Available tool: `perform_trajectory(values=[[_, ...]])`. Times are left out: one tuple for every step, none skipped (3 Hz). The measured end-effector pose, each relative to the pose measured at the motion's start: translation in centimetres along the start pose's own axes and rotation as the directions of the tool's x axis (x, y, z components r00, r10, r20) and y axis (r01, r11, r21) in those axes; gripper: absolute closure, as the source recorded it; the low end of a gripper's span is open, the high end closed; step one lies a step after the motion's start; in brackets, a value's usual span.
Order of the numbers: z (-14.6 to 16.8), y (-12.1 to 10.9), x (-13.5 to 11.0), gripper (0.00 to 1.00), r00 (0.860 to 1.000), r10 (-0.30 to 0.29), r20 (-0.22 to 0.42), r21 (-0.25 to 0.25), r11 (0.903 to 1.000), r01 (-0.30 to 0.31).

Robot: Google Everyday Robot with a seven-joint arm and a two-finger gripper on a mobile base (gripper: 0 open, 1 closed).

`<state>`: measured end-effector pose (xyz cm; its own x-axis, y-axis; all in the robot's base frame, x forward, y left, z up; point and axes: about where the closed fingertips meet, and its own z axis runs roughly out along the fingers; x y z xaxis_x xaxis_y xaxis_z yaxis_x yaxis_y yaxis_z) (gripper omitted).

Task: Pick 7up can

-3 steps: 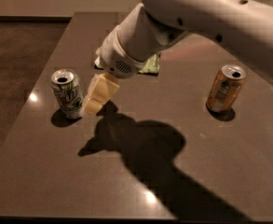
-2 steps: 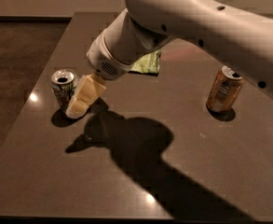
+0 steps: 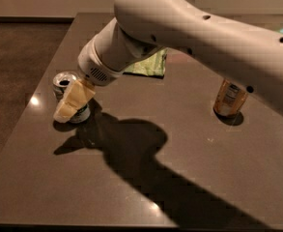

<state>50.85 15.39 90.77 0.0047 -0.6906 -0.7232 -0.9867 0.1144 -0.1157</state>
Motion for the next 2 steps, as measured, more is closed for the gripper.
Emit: perform_trajectory(values=[[0.76,-0.08,0.10,0.26,1.000,-0.010,0.006,-0.001,1.0000,0.010],[0.84,-0.21,0.14,0.49,1.000,-0.016,0.008,-0.001,0.9999,0.016]])
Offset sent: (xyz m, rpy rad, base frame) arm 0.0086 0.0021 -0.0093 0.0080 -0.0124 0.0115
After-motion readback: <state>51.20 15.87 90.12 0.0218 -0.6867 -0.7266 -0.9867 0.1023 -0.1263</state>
